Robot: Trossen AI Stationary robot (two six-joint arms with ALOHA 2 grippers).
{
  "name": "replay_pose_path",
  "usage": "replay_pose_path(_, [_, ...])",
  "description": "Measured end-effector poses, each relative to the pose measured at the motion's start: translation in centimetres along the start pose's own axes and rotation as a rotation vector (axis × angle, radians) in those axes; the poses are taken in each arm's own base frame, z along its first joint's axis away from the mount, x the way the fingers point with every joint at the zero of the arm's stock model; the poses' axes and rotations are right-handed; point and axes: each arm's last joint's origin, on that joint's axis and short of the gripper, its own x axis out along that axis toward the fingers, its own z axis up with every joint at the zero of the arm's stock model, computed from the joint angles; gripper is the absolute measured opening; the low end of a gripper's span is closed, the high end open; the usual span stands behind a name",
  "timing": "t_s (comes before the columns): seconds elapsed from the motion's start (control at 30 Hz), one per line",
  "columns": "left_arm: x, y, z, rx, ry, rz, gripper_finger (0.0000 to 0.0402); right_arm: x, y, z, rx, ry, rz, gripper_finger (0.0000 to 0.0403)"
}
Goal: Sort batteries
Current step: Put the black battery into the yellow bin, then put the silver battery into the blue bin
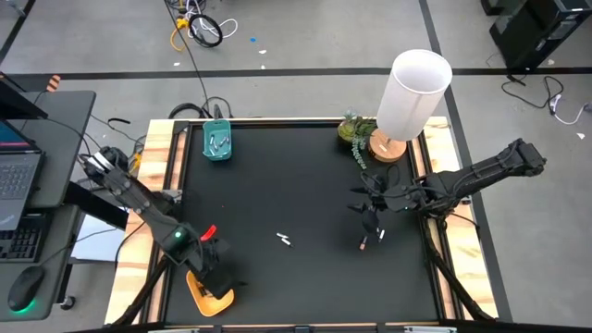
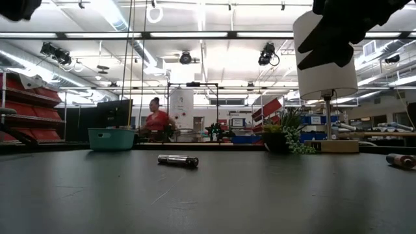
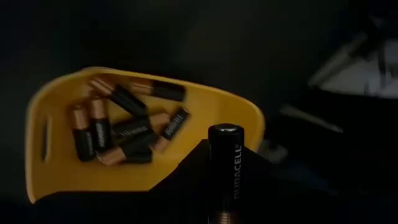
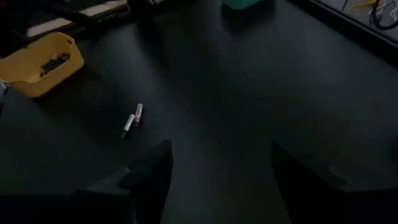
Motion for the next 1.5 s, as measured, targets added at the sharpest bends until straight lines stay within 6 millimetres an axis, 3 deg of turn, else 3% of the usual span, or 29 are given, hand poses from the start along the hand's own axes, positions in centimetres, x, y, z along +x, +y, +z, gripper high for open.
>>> replay_pose_path(0.4, [3.2, 3.5, -0.7, -0.107, -0.029, 0.073, 0.0067, 0.0, 0.4, 0.4, 0.084, -0.024, 0.059, 0.025])
replay_pose_path(0.73, [4.3, 5.3, -0.5, -0.198, -0.034, 0.118, 0.0068, 0.0, 0.4, 0.4, 0.085, -0.026, 0.06, 0.0247])
replay_pose_path(0.9, [4.3, 5.3, -0.6, -0.2, -0.018, 0.122, 0.0087, 0.0, 0.4, 0.4, 0.082, -0.026, 0.06, 0.0246])
replay_pose_path(1.23, [4.3, 5.4, -0.7, -0.194, 0.037, 0.133, 0.0189, 0.0, 0.4, 0.4, 0.075, -0.026, 0.06, 0.0242])
replay_pose_path(1.37, [4.1, 5.0, -0.8, -0.188, 0.042, 0.134, 0.0197, 0.0, 0.4, 0.4, 0.075, -0.026, 0.06, 0.0242])
replay_pose_path(1.5, [3.2, 3.5, -0.8, -0.089, -0.031, 0.066, 0.0187, 0.0, 0.5, 0.4, 0.076, -0.017, 0.077, 0.024])
